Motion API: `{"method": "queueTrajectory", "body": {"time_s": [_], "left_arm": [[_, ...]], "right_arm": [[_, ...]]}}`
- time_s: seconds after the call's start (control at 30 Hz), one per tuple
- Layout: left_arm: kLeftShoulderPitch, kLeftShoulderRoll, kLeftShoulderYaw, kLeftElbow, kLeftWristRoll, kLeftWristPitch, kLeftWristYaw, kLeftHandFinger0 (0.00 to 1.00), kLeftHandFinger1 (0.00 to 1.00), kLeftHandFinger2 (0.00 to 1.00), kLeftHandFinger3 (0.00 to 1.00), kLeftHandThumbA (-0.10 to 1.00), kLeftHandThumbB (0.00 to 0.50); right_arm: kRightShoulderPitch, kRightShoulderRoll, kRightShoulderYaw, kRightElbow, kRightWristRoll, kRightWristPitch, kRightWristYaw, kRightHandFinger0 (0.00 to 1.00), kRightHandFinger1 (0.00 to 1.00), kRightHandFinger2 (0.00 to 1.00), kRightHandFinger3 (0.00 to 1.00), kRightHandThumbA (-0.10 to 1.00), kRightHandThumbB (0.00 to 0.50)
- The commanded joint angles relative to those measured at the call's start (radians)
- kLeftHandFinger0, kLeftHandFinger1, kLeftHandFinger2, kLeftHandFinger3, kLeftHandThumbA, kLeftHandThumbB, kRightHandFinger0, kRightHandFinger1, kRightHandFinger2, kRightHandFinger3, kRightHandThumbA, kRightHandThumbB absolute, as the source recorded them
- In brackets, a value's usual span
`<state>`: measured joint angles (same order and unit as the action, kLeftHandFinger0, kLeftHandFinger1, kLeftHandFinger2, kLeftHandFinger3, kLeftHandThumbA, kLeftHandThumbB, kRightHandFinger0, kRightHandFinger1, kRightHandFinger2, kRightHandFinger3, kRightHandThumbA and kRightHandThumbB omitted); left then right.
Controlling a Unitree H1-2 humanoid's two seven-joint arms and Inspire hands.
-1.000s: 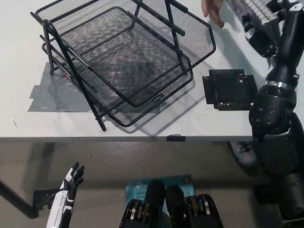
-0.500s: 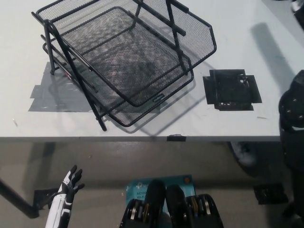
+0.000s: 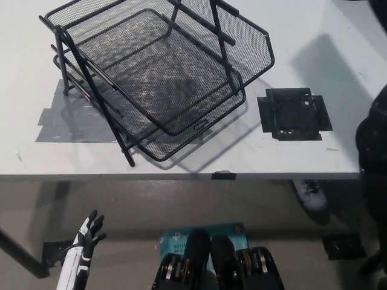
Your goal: A person hands a notebook to the robot and the robot grabs it with its right hand and places it in the file tray kept in the centre of the desk infront of it.
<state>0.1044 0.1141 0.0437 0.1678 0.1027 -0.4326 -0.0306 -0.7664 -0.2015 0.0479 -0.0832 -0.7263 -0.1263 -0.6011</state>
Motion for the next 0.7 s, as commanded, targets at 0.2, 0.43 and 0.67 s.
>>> {"method": "queueTrajectory", "body": {"time_s": [0.2,0.43,0.67], "left_arm": [[-0.013,0.022,0.003,-0.019,0.03,-0.034,0.022,0.99,1.0,1.0,1.0,1.0,0.383],[-0.006,0.025,0.003,-0.019,0.031,-0.033,0.02,1.0,1.0,1.0,1.0,1.0,0.394],[-0.006,0.024,0.002,-0.025,0.031,-0.025,0.016,1.0,1.0,1.0,1.0,1.0,0.397]], "right_arm": [[-0.101,-0.032,0.12,-0.072,-0.179,-0.099,0.05,0.0,0.0,0.0,0.03,0.68,0.0],[-0.117,-0.044,0.187,-0.011,-0.252,-0.154,0.034,0.0,0.0,0.0,0.47,0.8,0.0],[-0.143,-0.06,0.243,0.119,-0.345,-0.186,-0.039,0.0,0.0,0.0,0.0,0.8,0.0]]}}
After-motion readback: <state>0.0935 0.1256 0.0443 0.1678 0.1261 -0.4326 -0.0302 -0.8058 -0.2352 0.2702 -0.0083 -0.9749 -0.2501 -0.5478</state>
